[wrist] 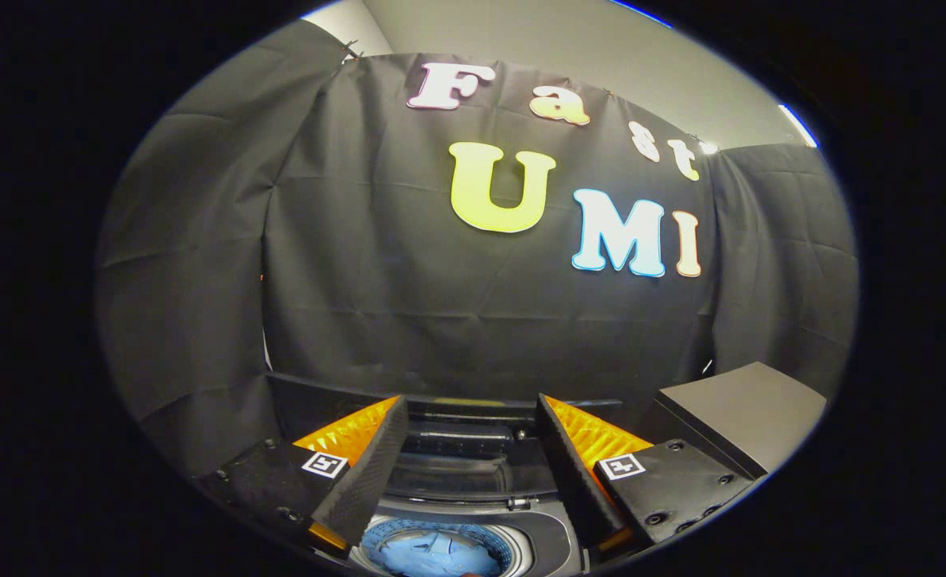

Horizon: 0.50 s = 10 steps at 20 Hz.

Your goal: Put the clothes into the washing machine and then close the washing machine lid.

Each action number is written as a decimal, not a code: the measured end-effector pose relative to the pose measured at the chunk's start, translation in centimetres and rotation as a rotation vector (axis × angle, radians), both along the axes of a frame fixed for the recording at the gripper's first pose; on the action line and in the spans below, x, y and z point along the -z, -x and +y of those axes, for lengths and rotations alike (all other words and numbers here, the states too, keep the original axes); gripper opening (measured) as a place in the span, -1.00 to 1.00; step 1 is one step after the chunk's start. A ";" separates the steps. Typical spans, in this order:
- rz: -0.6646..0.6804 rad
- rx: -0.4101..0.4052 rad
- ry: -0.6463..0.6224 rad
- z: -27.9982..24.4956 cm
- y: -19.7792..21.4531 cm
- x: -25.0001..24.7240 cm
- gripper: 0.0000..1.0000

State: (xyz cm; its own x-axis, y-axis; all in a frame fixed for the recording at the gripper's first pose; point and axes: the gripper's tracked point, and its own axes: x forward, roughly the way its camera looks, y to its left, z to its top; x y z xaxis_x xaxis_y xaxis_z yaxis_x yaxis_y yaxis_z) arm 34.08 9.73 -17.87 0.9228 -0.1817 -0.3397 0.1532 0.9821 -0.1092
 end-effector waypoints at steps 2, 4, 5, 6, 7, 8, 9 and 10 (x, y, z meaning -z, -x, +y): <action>0.001 0.000 -0.007 -0.2 -1.5 0.3 0.96; 0.009 0.007 -0.012 -0.6 -3.0 1.0 0.96; 0.013 0.008 -0.012 -0.7 -3.8 1.3 0.96; 0.015 0.006 -0.014 -0.8 -4.6 1.5 0.96; 0.020 0.003 -0.019 -0.8 -5.4 1.8 0.96; 0.023 -0.001 -0.026 -0.8 -6.1 2.0 0.96; 0.025 -0.002 -0.030 -0.7 -6.8 2.3 0.96; 0.031 -0.004 -0.033 -0.8 -7.6 2.6 0.96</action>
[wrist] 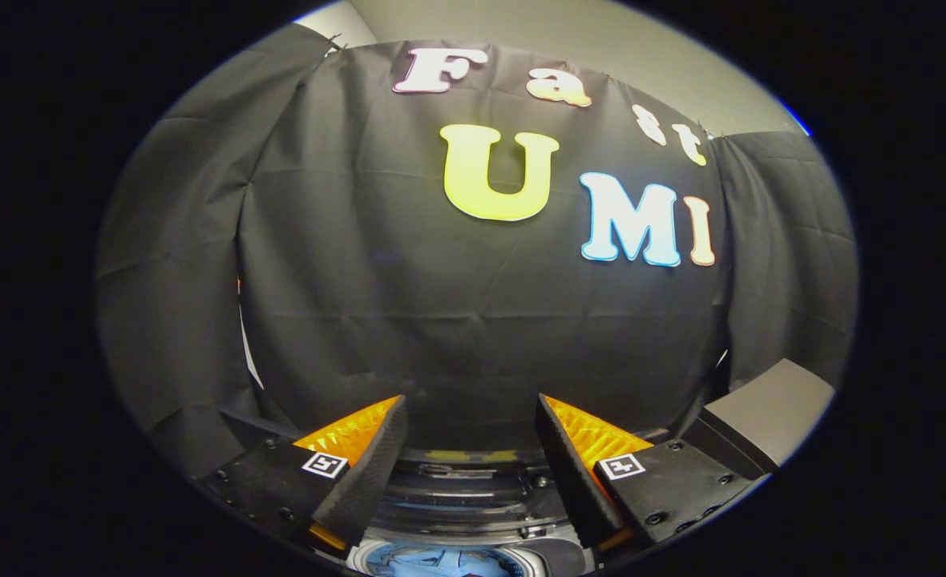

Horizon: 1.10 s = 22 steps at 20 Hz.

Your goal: Put the clothes into the washing machine and then close the washing machine lid.

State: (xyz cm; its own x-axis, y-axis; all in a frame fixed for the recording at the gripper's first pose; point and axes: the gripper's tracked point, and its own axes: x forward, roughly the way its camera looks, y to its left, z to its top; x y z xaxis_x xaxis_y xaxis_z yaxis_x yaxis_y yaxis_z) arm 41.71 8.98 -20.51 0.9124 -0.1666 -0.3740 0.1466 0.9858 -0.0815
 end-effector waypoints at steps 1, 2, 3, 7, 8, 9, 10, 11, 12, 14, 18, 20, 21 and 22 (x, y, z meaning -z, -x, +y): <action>0.014 -0.002 -0.001 0.1 -0.5 0.5 0.96; 0.029 -0.002 -0.002 0.1 -1.0 1.1 0.96; 0.044 0.001 -0.004 0.0 -1.3 1.6 0.96; 0.061 -0.007 -0.011 0.1 -2.2 2.4 0.96; 0.055 -0.006 -0.026 0.1 -2.3 2.4 0.96; 0.063 -0.004 -0.034 0.1 -2.0 2.5 0.95; 0.058 0.001 -0.047 0.1 -2.0 2.4 0.96; 0.056 0.005 -0.061 0.1 -1.9 2.5 0.96; 0.051 0.009 -0.072 0.1 -1.9 2.4 0.96; 0.043 0.005 -0.066 0.1 -1.9 2.2 0.96; 0.027 0.005 -0.043 0.1 -1.4 1.9 0.97; 0.020 0.009 -0.043 0.0 -0.5 1.5 0.97; 0.016 0.013 -0.044 0.2 0.8 1.6 0.97; 0.013 0.016 -0.045 0.5 1.9 1.8 0.97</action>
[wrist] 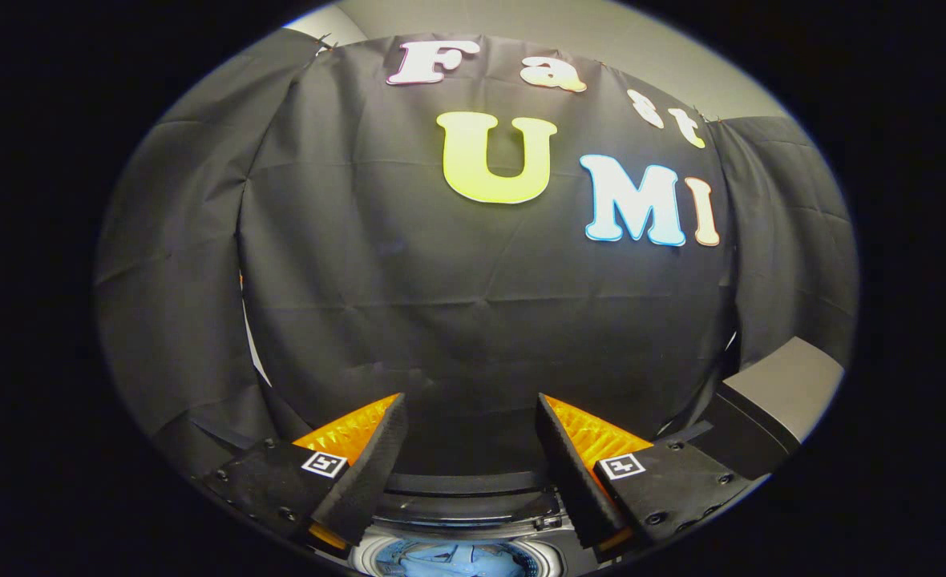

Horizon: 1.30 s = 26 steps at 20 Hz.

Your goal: Put the clothes into the washing machine and then close the washing machine lid.

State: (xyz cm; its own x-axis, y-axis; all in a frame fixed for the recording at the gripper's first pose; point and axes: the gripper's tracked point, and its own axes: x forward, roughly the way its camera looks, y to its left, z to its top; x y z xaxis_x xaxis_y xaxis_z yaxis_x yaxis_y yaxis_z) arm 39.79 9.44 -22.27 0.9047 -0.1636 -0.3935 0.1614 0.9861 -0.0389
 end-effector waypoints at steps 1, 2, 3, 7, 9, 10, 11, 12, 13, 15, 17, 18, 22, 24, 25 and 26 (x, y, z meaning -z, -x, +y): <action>-0.004 0.003 -0.001 0.5 1.0 0.0 0.96; -0.008 0.005 -0.003 0.7 1.7 0.0 0.96; -0.011 0.007 -0.004 0.8 2.3 0.0 0.96; -0.012 0.013 0.003 1.0 3.9 0.1 0.96; -0.014 0.016 0.000 0.9 4.6 0.2 0.96; -0.016 0.018 -0.001 0.9 5.1 0.2 0.96; -0.016 0.018 0.001 1.0 5.5 0.3 0.96; -0.016 0.018 0.004 1.1 5.8 0.3 0.96; -0.013 0.019 0.004 1.2 6.2 0.4 0.96; -0.008 0.021 0.005 1.3 6.9 0.6 0.95; -0.003 0.024 0.009 1.3 7.6 0.8 0.95; 0.000 0.025 0.011 1.4 8.0 0.9 0.95; 0.013 0.029 0.015 1.7 9.4 1.4 0.95; 0.024 0.034 0.025 1.7 10.3 1.7 0.95; 0.029 0.034 0.031 1.8 10.9 1.9 0.95; 0.037 0.034 0.034 1.8 11.4 2.1 0.95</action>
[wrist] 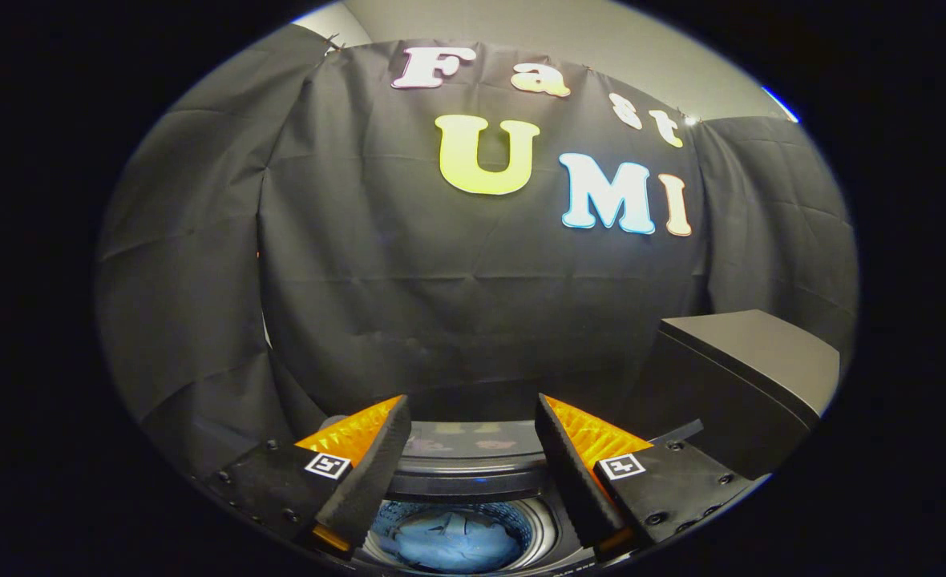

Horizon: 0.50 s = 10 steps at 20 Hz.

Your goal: Put the clothes into the washing machine and then close the washing machine lid.

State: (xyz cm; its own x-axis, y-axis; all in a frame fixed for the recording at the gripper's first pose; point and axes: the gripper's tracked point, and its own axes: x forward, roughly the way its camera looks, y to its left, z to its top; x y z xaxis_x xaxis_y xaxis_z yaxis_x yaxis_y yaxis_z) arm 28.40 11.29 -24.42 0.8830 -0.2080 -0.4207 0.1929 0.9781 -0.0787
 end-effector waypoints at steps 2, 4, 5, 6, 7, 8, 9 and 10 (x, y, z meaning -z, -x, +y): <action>0.021 0.002 0.012 0.1 1.2 1.0 0.95; 0.044 0.002 0.014 0.2 2.5 2.2 0.95; 0.050 0.002 0.010 0.2 3.1 2.7 0.95; 0.057 0.002 0.005 0.3 3.7 3.1 0.95; 0.068 0.003 0.001 0.4 4.3 3.7 0.95; 0.081 0.002 -0.003 0.5 4.8 4.2 0.96; 0.086 -0.001 -0.004 0.6 5.2 4.5 0.96; 0.092 -0.005 -0.002 0.7 5.6 4.6 0.96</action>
